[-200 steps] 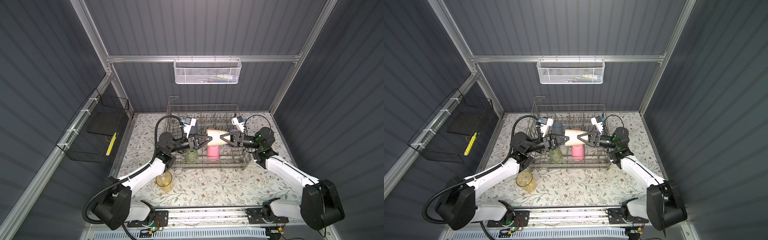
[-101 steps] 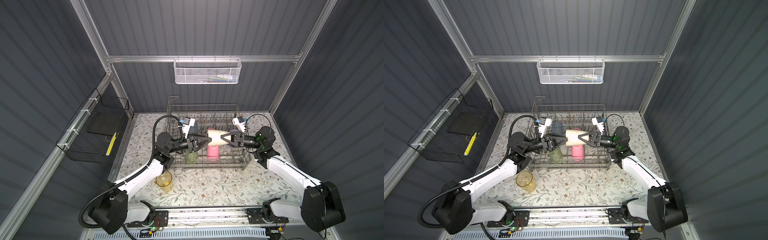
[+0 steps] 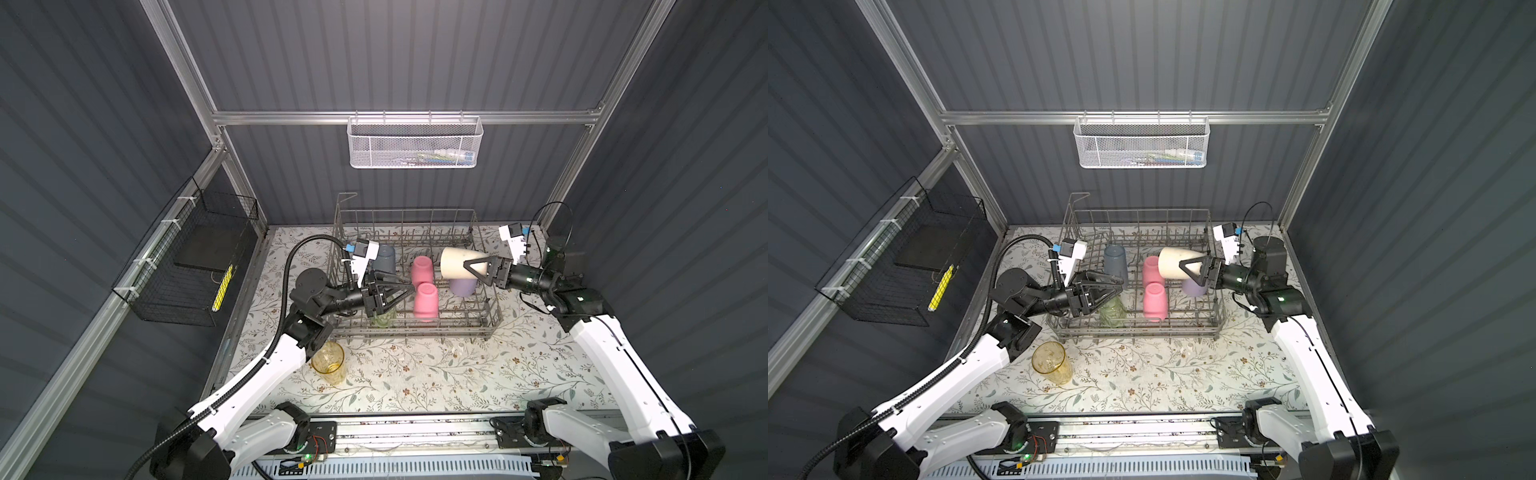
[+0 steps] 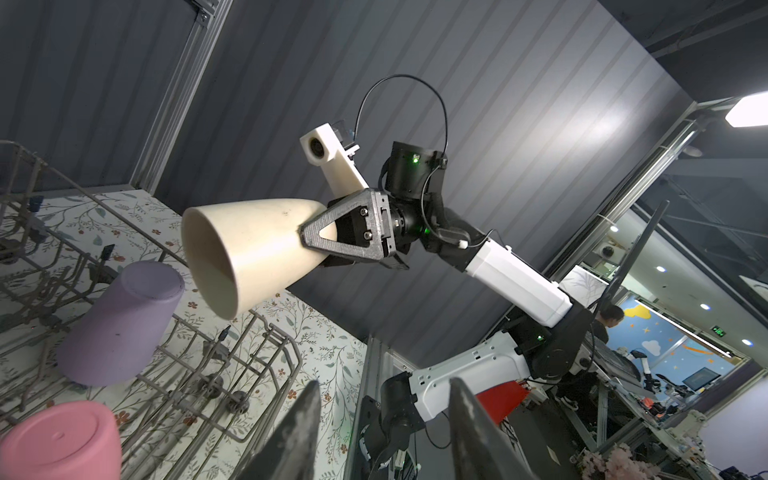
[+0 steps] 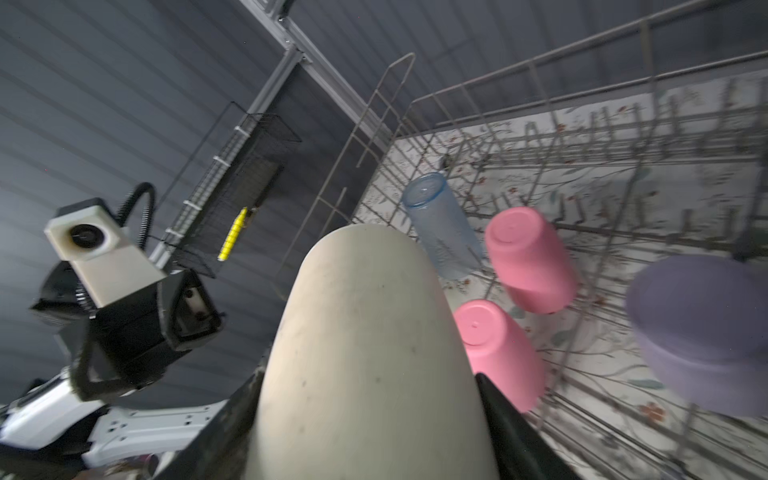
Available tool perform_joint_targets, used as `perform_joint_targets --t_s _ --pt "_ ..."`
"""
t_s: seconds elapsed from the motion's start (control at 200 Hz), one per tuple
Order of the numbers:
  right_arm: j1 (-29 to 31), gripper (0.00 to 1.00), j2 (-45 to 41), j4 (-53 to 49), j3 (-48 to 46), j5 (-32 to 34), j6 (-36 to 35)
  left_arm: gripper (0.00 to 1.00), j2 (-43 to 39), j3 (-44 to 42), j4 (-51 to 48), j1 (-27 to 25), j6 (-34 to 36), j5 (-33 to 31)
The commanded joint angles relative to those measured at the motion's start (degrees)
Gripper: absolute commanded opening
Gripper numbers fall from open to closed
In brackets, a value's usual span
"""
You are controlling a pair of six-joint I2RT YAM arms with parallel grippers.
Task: Load the cups into the dish rack
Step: 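Open the left gripper and pull back while the right gripper takes the beige cup, then turn the beige cup upside down and lower it onto the rack tines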
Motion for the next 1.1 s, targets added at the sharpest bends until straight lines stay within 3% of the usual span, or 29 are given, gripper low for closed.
perform_joint_targets --t_s 0.0,0.53,1.091 --pt "0.2 0.44 1.1 -14.6 0.0 12.3 -8.2 0.5 -1.9 2.1 -7.8 0.5 5.5 -1.1" --pt "6.3 0.45 3.9 -23.6 2.8 37.5 -12.2 0.5 -2.6 1.5 -10.6 0.5 7.3 -1.4" --pt "10.0 0.47 10.3 -21.2 3.2 38.0 -11.9 0.49 -3.6 -0.1 -10.6 0.5 7.4 -1.5"
